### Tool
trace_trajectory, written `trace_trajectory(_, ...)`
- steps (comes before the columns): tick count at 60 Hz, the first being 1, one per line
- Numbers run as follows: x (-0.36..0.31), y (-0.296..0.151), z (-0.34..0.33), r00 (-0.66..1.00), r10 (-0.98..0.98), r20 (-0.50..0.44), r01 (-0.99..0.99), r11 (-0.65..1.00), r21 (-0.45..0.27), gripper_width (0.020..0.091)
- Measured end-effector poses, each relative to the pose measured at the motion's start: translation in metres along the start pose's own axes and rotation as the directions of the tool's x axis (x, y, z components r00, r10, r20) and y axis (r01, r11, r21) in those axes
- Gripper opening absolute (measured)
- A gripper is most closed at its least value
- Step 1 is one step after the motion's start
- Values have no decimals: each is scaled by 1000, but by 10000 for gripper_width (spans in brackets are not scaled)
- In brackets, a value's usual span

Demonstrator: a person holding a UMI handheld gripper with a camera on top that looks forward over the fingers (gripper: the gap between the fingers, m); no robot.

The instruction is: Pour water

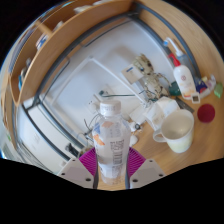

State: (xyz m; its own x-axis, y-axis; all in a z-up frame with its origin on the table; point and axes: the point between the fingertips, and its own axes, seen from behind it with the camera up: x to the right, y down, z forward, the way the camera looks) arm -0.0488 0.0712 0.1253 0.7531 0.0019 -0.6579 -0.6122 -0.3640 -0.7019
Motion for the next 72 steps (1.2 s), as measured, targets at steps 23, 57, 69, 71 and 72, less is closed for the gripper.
trace_trajectory(23, 12, -60, -7, 738, 661, 135, -657, 749, -83, 365)
trace_trajectory(57, 22, -43, -11, 485, 873, 49, -861, 487, -149, 364)
trace_trajectory(69, 4, -110, -49, 941, 302, 152, -295, 953, -67, 378)
trace_trajectory(71, 6, -131, -56, 975, 168, 148, -168, 986, -12, 381)
trace_trajectory(72, 7, -139, -60, 985, 93, 143, -95, 995, 9, 378)
